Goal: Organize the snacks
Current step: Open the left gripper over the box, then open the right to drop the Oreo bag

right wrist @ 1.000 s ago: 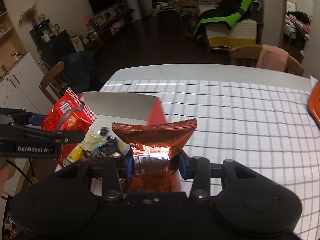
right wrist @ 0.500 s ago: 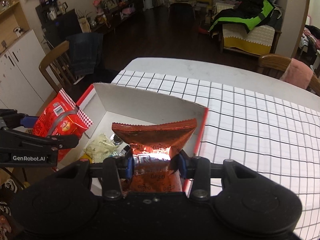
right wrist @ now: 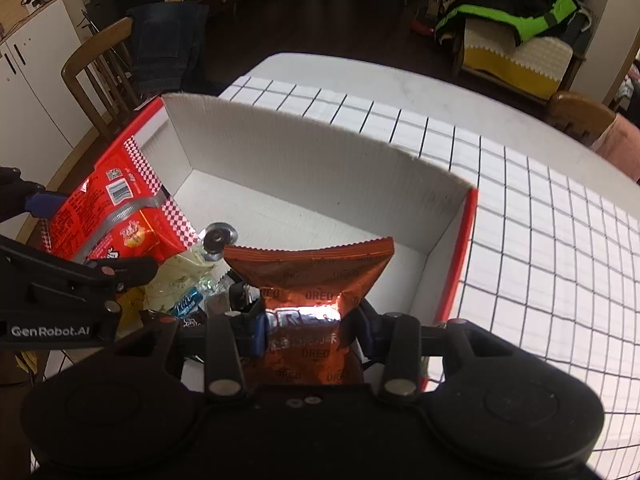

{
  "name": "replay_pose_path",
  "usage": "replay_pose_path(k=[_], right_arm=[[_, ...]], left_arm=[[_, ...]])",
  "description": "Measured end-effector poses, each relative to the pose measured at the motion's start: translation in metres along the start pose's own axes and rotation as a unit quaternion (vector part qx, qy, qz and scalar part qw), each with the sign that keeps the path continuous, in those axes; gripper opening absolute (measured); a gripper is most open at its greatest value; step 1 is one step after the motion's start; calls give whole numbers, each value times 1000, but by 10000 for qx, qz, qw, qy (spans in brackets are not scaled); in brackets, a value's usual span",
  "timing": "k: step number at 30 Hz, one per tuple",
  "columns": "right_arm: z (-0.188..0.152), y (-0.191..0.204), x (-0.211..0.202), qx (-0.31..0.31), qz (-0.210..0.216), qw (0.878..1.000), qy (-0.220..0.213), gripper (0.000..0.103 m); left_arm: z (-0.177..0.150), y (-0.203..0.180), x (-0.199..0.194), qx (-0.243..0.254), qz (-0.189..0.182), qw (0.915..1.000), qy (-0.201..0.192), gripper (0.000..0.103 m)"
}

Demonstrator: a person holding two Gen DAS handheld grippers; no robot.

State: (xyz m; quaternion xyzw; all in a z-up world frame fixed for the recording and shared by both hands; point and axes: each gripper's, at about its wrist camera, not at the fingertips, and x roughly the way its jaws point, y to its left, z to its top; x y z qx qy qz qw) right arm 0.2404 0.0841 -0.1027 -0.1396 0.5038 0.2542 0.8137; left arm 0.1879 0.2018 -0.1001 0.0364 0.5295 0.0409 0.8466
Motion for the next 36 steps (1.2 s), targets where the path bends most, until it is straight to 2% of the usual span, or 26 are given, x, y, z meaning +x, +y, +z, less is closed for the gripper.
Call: replay_pose_path(k=[11,18,22,27,32,36], right_arm=[[-5,-3,-2,187,122,9998,-2,43],[-11,-7,-13,298,125,9994,-152,61],[-15,-11,-28,413,235,9985,-283,66],[-24,-13,-57,472,372,9965,-577,79],[-36,-16,-88,516,491,9937,-863,84],[-47,-15,-113,522,564,9905,-1139,92]], left_arm=[[-12,-5,12,-38,-53,9998,191,76],[-18,-6,3,-131,-57,9999,38,75],[-21,-7,-9,-162,-38,9998,-132,76],[-28,-6,-32,-204,-65,9988,-433,81],[-37,-3,-55,-289,-146,9969,-717,82],[-46,1,-74,-423,-240,9950,-878,83]])
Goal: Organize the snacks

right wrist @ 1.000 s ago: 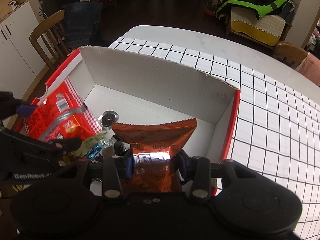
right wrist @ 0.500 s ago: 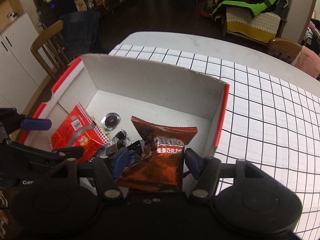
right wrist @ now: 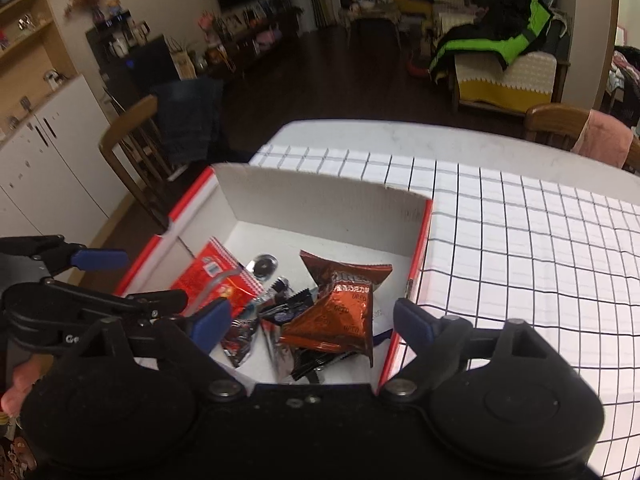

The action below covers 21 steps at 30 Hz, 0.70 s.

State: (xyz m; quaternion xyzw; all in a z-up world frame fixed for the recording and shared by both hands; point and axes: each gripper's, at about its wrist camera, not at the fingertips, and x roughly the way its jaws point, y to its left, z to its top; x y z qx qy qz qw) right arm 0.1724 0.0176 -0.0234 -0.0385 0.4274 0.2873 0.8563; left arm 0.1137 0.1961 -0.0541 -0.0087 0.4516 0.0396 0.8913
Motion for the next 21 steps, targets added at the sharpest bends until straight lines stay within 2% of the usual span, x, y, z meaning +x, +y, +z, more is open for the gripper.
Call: replay_pose_path(k=[6,10,11,15,21], right_arm=[[-10,6,-34,47,164,9992,-375,101],[-17,11,-45,26,172,9983,-558,102],[-19,12,-48,24,190,9980,-597,103],[-26,18,-55,-6,169,9971,-738,103],[-31,27,-59,-90,96,9955,-936,103]], left_arm=[[-11,0,-29,-129,-34,9995,-281,84],[-17,-3,-47,-162,-45,9987,-486,86],[-19,-4,-51,-157,-52,9983,-554,87],[-23,-5,-65,-227,-95,9965,-800,101],[-25,-4,-74,-315,-182,9951,-922,103]])
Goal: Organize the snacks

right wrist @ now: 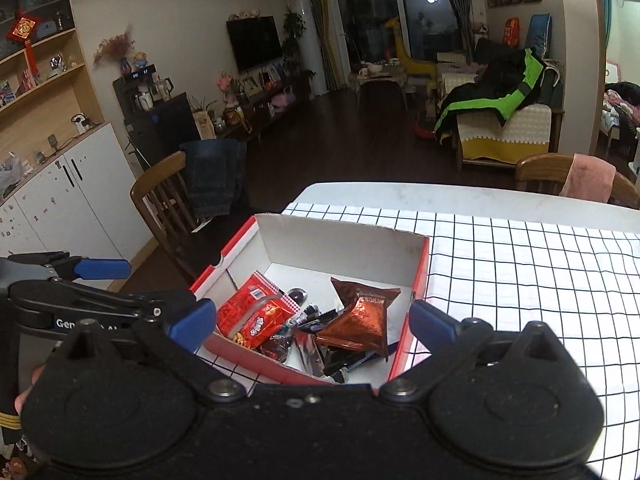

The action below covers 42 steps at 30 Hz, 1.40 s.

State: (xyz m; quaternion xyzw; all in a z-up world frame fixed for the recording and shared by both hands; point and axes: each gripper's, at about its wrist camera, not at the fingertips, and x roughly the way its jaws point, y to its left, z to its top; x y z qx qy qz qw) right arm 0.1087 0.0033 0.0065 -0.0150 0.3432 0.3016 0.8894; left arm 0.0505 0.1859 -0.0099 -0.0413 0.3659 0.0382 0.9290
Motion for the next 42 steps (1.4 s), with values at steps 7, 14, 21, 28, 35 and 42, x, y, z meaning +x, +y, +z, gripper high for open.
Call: replay_pose_path(k=[7,14,21,28,35,42], right_arm=[[0,7,-3,-116,-59,9998,-138,103],[0,10,-3,-121,-56,9997,-215,103],[-1,9,-4,-82,-122,9995,-281,103],[-2,10,-3,-86,-203,9993,-311,103],[0,9,-3,-14,-251,9991,-347,103],[-2,12,-5,-50,-258,9988,-408,103]], left_arm=[[1,1,-4,-95,-6,9999,-49,103],[2,2,-7,-108,57,9998,-125,103],[3,5,-12,-185,-4,9997,-167,103],[3,5,-13,-213,-38,9996,-201,103],[3,2,-18,-217,-66,9993,-310,103],[4,1,-22,-250,-98,9988,-408,103]])
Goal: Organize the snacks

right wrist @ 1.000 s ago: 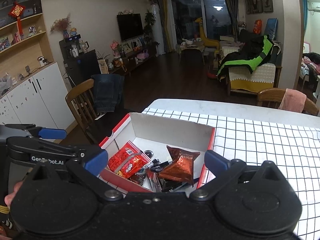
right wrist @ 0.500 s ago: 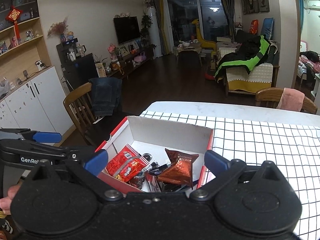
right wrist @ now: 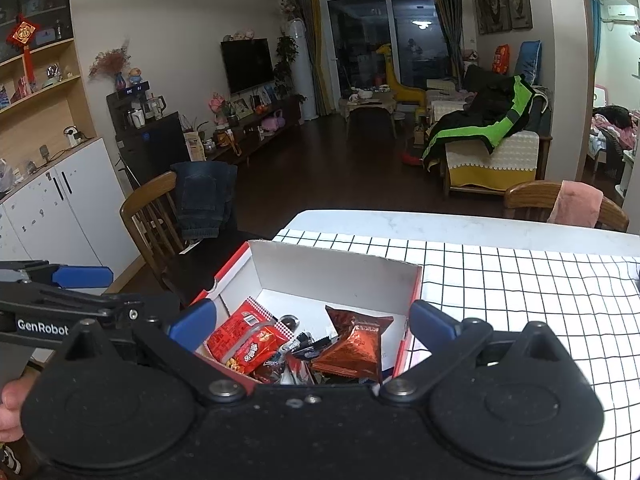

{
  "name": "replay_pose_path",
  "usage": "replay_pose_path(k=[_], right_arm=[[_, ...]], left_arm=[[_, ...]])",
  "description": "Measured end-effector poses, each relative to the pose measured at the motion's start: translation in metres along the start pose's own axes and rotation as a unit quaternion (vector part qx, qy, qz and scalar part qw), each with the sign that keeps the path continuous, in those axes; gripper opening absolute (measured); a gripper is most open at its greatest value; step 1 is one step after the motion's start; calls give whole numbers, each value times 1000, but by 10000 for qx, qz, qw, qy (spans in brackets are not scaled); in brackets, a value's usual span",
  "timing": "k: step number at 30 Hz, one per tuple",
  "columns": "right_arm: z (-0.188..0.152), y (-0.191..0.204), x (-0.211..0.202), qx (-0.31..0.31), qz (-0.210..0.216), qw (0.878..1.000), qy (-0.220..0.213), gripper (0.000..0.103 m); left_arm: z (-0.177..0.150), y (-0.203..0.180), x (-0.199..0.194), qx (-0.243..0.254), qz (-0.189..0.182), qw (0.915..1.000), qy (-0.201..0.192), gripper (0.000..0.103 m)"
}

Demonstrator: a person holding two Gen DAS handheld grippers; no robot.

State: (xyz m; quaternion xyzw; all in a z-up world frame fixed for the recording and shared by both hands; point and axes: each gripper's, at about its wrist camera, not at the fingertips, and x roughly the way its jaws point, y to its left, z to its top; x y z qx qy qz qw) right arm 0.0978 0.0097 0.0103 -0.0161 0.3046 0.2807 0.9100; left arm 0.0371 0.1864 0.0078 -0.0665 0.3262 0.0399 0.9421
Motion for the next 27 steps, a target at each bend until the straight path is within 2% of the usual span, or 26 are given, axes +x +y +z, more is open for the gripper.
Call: replay_pose_path(k=[27], right_arm=[[-4,-8,-6,320,-75,9994,53,103]], left_arm=[[-7,-14,-2,186,-158,9996,109,103]])
